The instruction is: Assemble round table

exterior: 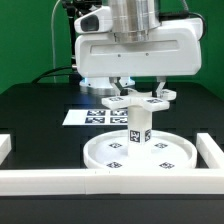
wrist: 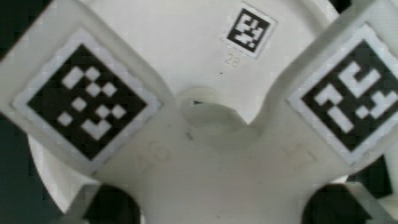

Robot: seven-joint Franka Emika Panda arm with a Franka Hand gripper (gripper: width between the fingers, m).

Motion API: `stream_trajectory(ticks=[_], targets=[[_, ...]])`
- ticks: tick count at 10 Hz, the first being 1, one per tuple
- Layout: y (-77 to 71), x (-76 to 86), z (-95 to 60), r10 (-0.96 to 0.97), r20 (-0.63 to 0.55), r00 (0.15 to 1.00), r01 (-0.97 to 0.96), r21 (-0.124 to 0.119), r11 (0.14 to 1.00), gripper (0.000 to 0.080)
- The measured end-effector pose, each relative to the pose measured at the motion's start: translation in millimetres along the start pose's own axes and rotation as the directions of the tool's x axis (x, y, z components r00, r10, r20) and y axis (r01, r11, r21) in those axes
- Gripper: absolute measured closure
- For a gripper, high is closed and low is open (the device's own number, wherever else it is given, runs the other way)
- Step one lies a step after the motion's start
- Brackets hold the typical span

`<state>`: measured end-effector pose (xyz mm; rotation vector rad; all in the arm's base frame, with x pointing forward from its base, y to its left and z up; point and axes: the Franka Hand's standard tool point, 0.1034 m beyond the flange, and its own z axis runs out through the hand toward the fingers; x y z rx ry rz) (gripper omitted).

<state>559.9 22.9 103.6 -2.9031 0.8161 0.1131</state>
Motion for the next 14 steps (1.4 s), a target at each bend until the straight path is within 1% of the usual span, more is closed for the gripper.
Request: stream_trajectory(ticks=[1, 2, 3, 4, 5, 6, 9, 10, 12, 14], targets=[[-1.1, 1.1, 0.2, 0.149, -0.007, 0.989, -0.148, 0.023, 0.989, 0.0350], [-2.0, 1.4, 0.3, 0.273, -0.015, 0.962, -0.273, 0.035, 0.961, 0.0350], [-4.4, 0.7, 0.5, 0.375, -0.015, 0.927, -0.374, 0.040, 0.927, 0.0350], [-6.9, -1.0, 1.1, 0.446, -0.009, 0.895, -0.445, 0.039, 0.895, 0.0350], [-9.9, -2.3, 1.5, 0.509, 0.004, 0.861, -0.509, 0.030, 0.860, 0.0350], [-10.4, -1.8, 1.7, 0.552, 0.005, 0.834, -0.552, 0.032, 0.833, 0.0350], [-12.6, -3.1, 2.2, 0.714, 0.018, 0.700, -0.714, 0.033, 0.699, 0.0350], [-13.2, -2.7, 2.4, 0.777, 0.017, 0.629, -0.777, 0.041, 0.628, 0.0350], [-14.4, -3.5, 3.0, 0.893, 0.014, 0.450, -0.891, 0.067, 0.448, 0.0350], [-15.5, -2.4, 3.5, 0.969, 0.038, 0.245, -0.964, 0.115, 0.239, 0.0350]])
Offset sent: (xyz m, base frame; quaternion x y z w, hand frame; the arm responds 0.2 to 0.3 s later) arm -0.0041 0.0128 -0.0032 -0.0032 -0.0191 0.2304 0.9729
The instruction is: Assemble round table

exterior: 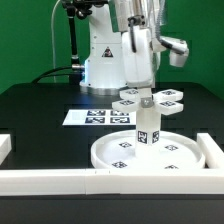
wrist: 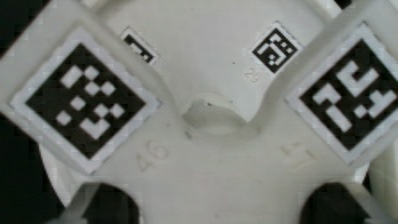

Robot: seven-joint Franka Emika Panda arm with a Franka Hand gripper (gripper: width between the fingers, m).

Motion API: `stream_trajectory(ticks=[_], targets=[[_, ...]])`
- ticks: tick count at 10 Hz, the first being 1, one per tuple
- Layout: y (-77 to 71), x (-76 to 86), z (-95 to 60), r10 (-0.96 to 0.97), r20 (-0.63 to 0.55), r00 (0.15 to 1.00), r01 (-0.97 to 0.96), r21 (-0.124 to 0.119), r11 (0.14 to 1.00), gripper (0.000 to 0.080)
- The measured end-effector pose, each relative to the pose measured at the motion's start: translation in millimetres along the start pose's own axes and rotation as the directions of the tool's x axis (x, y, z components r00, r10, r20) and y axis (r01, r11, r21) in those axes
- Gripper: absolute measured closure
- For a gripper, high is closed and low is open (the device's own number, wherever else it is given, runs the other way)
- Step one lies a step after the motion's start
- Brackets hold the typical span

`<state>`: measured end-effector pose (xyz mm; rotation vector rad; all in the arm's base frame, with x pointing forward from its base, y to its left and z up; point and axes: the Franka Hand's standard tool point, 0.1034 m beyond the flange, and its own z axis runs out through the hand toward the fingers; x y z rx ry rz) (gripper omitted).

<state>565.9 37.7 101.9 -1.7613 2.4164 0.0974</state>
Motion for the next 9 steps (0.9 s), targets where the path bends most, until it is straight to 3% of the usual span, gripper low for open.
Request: stream_trajectory(ticks=[4, 9], targets=[[-0.3, 0.2, -0.1, 0.349, 0.019, 0.937, -0.349, 0.040, 0.936, 0.0350], [-0.4, 2.2, -0.2, 0.445, 0.064, 0.893, -0.448, 0.042, 0.893, 0.0350]])
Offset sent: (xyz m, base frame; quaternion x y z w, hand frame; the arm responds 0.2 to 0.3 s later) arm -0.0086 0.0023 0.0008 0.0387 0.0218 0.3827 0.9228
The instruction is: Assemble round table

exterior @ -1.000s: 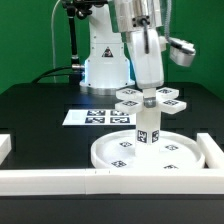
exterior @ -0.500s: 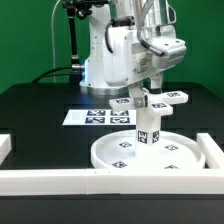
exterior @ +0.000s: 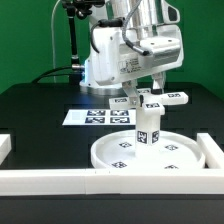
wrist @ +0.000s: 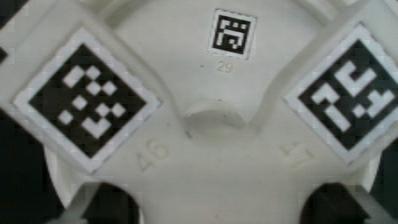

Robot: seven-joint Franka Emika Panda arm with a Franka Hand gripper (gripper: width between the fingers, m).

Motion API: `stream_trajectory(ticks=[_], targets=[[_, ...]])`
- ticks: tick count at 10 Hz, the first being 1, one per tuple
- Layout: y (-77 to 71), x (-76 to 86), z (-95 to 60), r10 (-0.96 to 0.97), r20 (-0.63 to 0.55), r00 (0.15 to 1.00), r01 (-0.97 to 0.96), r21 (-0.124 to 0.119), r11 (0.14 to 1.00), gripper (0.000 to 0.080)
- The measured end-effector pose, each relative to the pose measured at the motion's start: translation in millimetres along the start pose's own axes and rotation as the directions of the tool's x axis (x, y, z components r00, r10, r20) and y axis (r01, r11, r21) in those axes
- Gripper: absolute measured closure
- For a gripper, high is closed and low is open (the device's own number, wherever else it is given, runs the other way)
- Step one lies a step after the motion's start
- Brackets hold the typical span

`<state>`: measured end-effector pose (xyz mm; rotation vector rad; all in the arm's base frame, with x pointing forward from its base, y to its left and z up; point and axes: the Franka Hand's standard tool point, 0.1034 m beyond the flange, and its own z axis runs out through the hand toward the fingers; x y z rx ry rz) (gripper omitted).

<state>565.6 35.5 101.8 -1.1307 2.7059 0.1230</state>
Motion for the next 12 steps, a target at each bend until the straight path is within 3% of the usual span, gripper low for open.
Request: stream_trajectory(ticks=[1, 2, 3, 4, 5, 6, 9, 12], targets=[[-0.5, 0.5, -0.3, 0.037, 0.012, 0.999, -0.037, -0.005, 0.999, 0.0350], [-2.3, 2.5, -1.5, 0.034, 0.022, 0.999, -0.034, -0.024, 0.999, 0.0350], [-2.3, 2.6, -1.5, 0.031, 0.021, 0.999, -0.031, -0.025, 0.999, 0.0350], [-1.5, 2.3, -0.7, 0.025, 0.020, 0.999, -0.024, -0.025, 0.999, 0.0278], [-1.4, 2.4, -0.6, 0.023, 0.020, 1.000, -0.022, -0.025, 0.999, 0.0278], [-2.0, 1.0, -3.7, -0.027, 0.027, 0.999, 0.027, -0.025, 0.999, 0.0173], [-2.1, -11.9, -22.6, -0.152, 0.065, 0.986, 0.155, -0.038, 0.987, 0.0151], [-1.3, -8.8, -17.5, -0.168, 0.056, 0.984, 0.170, -0.037, 0.985, 0.0151]])
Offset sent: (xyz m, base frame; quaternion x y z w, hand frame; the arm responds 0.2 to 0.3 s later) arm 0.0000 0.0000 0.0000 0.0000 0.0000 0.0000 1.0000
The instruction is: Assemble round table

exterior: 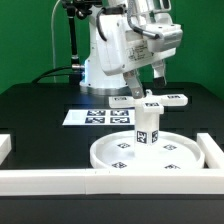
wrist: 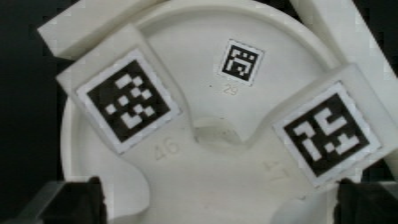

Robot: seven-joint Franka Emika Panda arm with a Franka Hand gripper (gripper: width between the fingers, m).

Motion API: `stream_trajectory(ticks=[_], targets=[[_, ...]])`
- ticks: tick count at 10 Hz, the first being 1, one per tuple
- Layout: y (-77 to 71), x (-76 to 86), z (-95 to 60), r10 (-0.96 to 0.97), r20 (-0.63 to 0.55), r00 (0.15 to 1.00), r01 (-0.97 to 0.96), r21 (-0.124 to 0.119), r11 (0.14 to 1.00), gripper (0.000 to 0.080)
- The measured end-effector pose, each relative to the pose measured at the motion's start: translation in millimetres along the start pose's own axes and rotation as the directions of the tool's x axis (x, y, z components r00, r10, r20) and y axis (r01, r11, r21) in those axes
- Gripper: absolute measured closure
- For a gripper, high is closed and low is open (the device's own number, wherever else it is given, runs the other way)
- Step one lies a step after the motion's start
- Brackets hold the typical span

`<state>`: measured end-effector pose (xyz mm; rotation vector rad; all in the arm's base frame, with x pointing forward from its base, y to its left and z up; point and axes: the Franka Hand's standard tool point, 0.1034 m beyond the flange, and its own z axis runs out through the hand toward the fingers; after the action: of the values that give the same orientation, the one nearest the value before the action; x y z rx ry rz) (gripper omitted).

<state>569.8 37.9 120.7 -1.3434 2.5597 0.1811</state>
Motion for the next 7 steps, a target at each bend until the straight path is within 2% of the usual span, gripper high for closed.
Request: stream_trajectory(ticks=[2, 3, 4, 5, 6, 7], targets=[[0.9, -0.2, 0.3, -0.150, -0.003, 0.989, 0.150, -0.008, 0.989, 0.0151], [3.6, -4.1, -1.0, -0.332, -0.005, 0.943, 0.332, -0.045, 0.942, 0.0151], [2.7, -8.6, -3.9, -0.491, 0.008, 0.871, 0.491, -0.059, 0.869, 0.0151], [2.5, -12.6, -6.9, -0.665, 0.040, 0.746, 0.665, -0.086, 0.741, 0.0151], [-1.2, -11.6, -5.9, -0.679, 0.030, 0.733, 0.679, -0.075, 0.730, 0.0151], [-1.2, -10.2, -5.4, -0.732, 0.031, 0.680, 0.732, -0.075, 0.677, 0.0151]])
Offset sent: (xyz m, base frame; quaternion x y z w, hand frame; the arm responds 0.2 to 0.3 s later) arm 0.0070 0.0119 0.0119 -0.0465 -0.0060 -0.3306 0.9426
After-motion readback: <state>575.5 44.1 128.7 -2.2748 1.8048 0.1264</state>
